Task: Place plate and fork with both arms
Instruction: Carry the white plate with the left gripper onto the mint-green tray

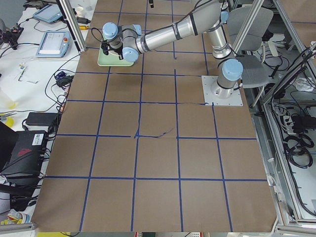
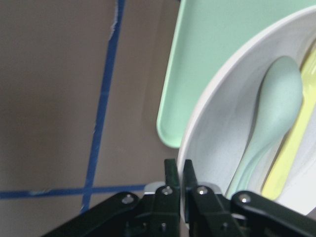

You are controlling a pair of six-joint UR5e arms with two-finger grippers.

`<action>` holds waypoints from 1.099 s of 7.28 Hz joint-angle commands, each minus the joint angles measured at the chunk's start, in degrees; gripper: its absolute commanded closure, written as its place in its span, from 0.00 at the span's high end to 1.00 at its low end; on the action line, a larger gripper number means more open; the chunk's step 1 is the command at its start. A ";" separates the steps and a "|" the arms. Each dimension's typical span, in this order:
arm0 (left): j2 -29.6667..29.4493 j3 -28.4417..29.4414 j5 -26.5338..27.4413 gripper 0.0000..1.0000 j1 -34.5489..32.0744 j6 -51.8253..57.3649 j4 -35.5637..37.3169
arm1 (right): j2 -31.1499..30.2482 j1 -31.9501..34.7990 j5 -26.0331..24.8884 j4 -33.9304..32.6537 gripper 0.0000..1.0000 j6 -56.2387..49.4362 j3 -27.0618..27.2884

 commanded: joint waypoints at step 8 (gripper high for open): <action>-9.27 3.42 0.11 1.00 -7.00 -6.21 9.31 | 0.08 0.00 0.09 -0.39 1.00 0.00 0.00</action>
